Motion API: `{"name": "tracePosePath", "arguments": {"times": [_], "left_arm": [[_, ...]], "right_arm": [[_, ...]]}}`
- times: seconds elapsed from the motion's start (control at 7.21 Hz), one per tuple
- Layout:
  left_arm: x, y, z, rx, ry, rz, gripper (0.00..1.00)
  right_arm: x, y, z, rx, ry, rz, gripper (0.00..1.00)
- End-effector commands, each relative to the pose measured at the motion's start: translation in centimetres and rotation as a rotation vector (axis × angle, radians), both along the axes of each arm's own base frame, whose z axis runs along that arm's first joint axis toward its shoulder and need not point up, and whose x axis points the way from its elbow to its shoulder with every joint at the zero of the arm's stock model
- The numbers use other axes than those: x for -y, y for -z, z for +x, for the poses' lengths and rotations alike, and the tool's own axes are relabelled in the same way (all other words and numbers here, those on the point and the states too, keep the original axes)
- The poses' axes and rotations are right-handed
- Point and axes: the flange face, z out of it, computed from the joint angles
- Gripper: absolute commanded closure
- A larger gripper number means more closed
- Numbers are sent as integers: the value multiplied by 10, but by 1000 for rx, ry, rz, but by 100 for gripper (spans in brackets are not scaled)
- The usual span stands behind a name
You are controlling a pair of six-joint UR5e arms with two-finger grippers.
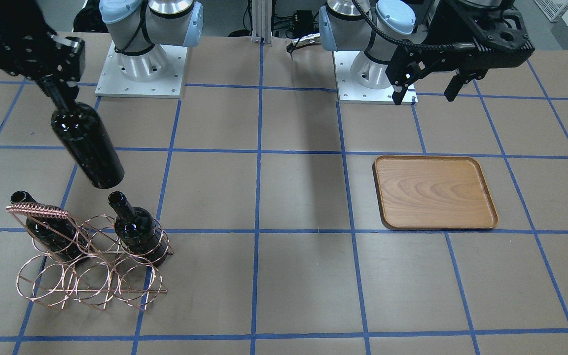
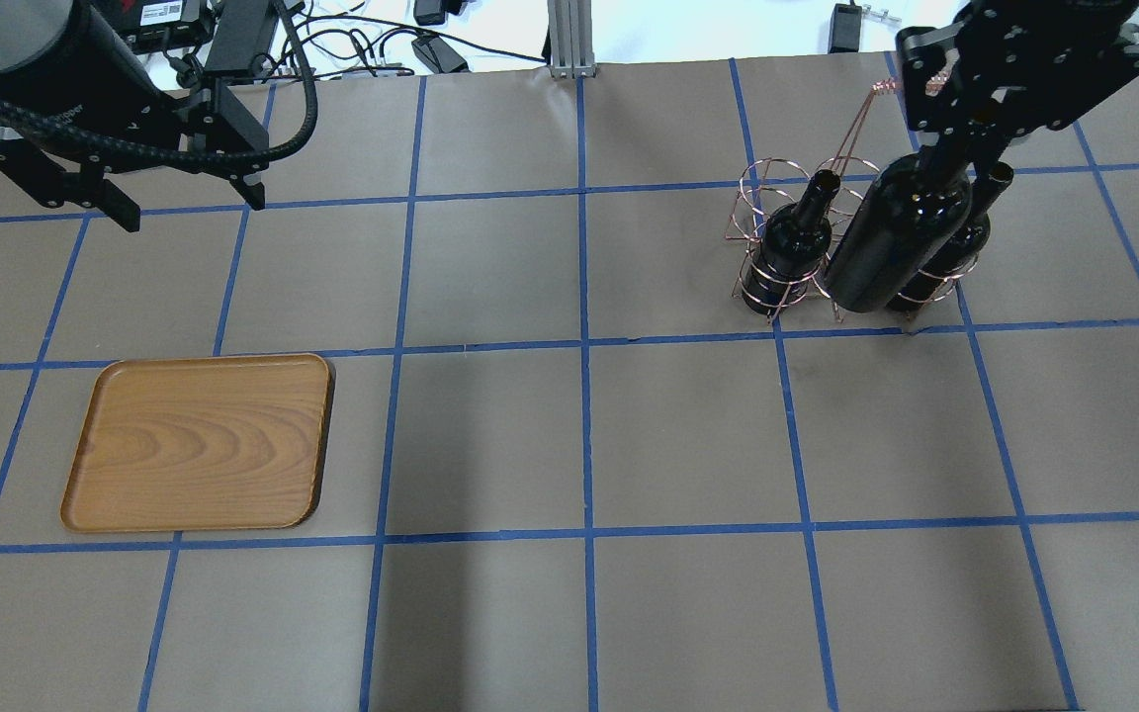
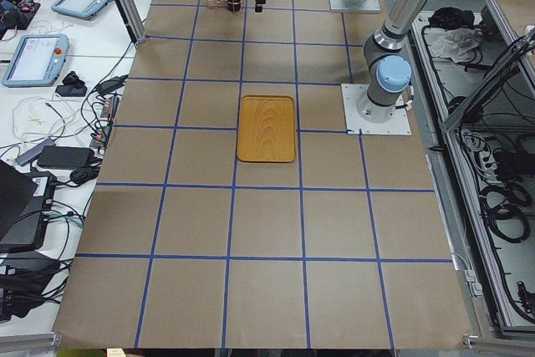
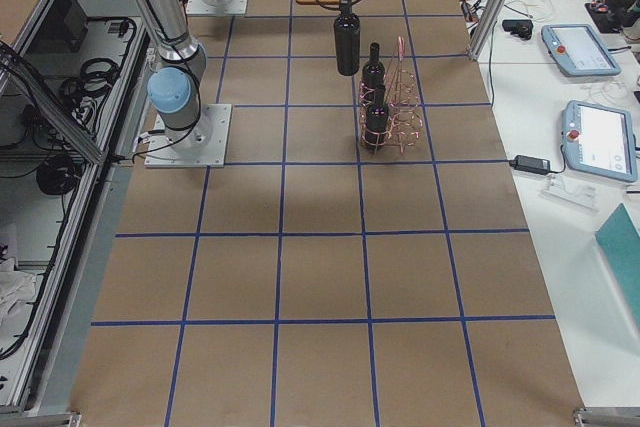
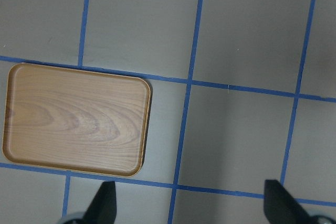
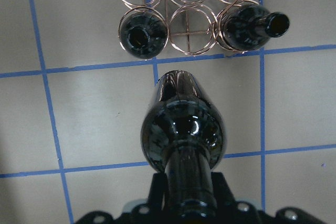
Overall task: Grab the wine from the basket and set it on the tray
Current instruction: 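Carry the bottle with the right gripper toward the table center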
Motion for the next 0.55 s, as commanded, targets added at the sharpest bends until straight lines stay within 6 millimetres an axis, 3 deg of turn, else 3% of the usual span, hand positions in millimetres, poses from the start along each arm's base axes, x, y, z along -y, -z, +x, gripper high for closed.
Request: {"name": "tracePosePath", "arguments": {"times": [0.0, 0.42], "left_arm": [[0, 0, 1, 2, -1, 0, 0], [0, 0, 1, 0, 1, 0, 0]], "right_arm": [[-14, 33, 107, 24, 61, -6, 100], [11, 117, 200, -5, 178, 28, 99]]}}
